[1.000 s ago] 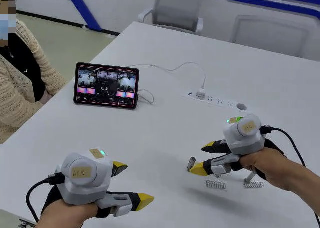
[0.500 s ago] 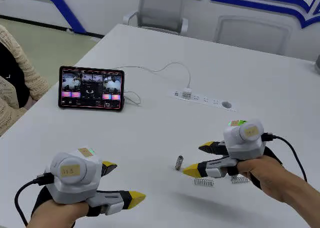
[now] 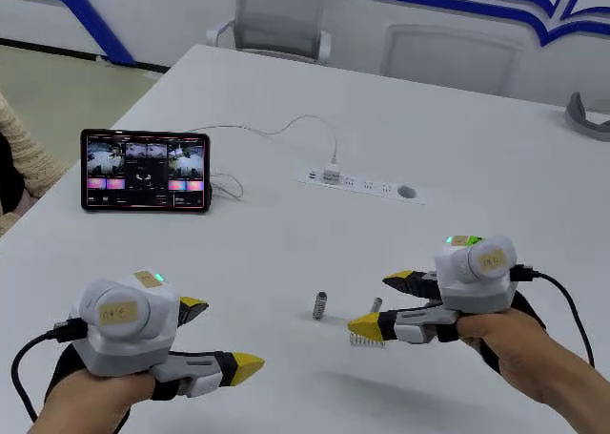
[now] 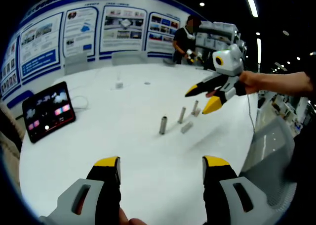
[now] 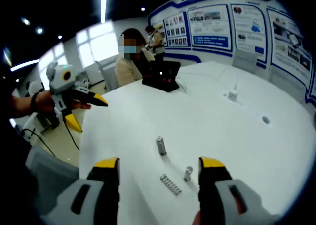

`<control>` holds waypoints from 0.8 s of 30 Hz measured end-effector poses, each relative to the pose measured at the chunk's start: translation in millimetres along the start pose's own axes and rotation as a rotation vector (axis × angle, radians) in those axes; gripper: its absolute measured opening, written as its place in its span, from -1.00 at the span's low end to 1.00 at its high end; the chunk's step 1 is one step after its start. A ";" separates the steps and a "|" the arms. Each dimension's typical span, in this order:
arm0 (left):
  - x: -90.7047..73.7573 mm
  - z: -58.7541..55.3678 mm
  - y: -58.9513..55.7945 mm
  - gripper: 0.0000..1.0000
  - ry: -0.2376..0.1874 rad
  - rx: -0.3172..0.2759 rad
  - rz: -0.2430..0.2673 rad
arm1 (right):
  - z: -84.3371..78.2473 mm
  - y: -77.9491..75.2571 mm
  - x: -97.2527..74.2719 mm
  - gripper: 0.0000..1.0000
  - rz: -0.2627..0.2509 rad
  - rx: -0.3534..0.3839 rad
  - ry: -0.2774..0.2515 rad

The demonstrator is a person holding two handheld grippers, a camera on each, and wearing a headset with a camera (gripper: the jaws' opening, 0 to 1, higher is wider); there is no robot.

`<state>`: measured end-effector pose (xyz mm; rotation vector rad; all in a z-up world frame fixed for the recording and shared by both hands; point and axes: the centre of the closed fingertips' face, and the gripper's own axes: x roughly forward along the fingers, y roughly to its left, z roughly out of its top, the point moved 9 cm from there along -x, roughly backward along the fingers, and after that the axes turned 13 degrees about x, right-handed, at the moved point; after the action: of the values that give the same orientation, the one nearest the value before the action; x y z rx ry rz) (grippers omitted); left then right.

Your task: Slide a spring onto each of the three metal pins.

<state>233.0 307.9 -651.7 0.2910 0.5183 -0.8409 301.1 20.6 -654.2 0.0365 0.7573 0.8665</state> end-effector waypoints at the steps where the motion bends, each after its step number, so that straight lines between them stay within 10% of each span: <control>1: 1.1 0.6 0.0 0.38 -0.001 0.001 -0.002 | -1.2 -0.9 -2.4 0.33 -0.003 0.006 -0.004; 24: 15.5 12.3 -4.4 0.41 -0.001 0.042 -0.044 | -53.6 -9.0 -64.9 0.45 -0.116 0.131 -0.086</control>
<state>242.1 290.0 -650.0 0.3186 0.5078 -0.8952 247.7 -44.9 -658.9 0.1445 0.7277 0.7003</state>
